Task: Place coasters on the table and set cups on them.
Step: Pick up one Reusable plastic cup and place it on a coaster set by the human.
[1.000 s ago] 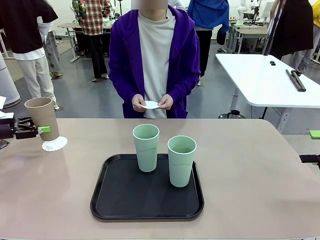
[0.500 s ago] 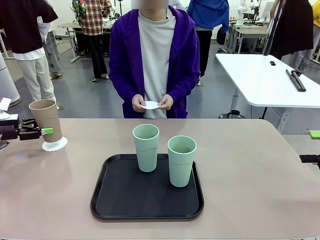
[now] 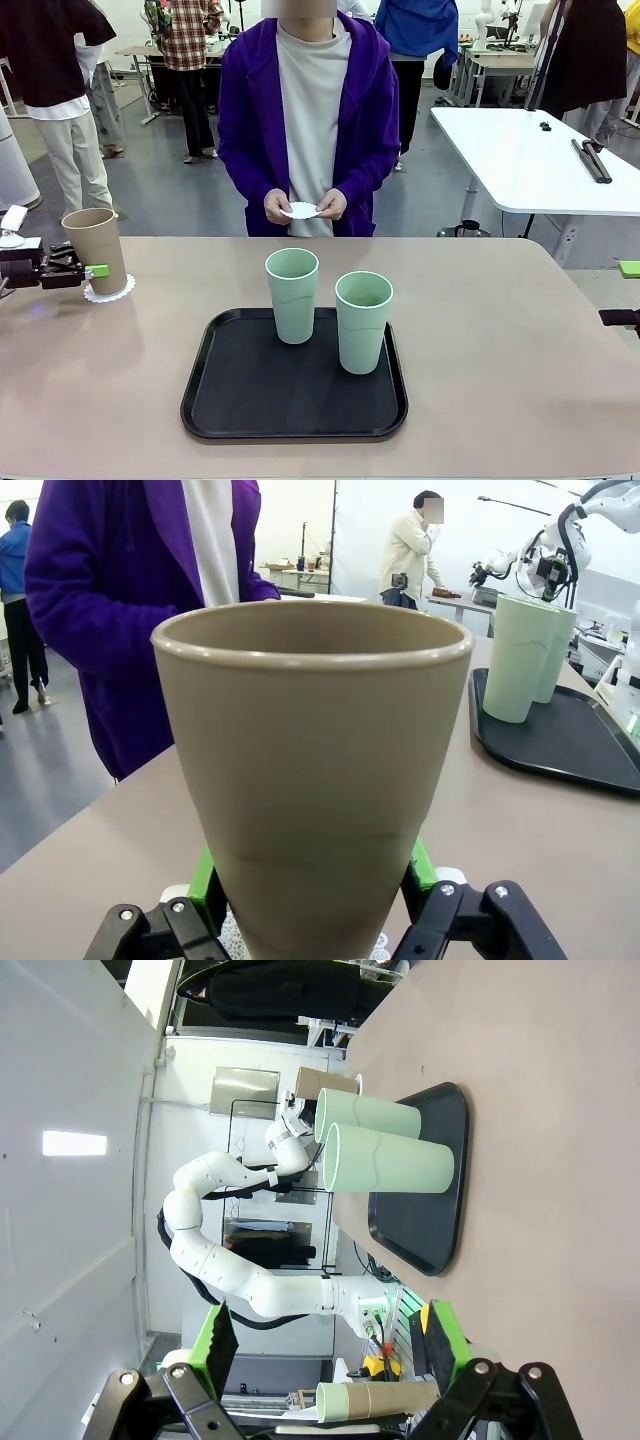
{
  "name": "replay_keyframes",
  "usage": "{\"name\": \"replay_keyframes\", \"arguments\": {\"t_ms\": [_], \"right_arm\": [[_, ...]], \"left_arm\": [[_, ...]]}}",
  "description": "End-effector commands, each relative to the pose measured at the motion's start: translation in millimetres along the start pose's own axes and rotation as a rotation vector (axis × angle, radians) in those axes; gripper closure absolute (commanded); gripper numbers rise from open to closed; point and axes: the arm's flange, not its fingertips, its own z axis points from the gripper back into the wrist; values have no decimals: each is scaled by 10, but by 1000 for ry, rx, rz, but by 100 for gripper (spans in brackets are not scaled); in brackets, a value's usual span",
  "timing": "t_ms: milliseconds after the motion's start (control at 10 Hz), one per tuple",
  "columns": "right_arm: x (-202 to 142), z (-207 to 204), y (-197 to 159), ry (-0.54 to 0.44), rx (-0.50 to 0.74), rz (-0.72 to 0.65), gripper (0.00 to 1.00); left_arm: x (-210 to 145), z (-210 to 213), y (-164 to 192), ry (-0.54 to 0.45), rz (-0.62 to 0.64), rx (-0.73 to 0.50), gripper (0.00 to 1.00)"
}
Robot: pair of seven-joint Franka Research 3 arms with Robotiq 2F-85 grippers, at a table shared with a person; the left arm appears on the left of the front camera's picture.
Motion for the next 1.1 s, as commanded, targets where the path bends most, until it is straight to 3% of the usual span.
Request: {"name": "replay_keyframes", "arguments": {"t_ms": [0, 300, 500, 1000], "right_arm": [[0, 8, 8, -3, 12, -1, 0], [0, 8, 8, -3, 12, -1, 0], [0, 8, 8, -3, 12, -1, 0], [0, 8, 8, -3, 12, -1, 0]], "left_arm": [[-24, 41, 32, -11, -42, -32, 16], [-49, 49, 19, -22, -56, -52, 16], [-72, 52, 16, -13, -51, -62, 0], [-66, 77, 22, 67, -46, -80, 0]]}}
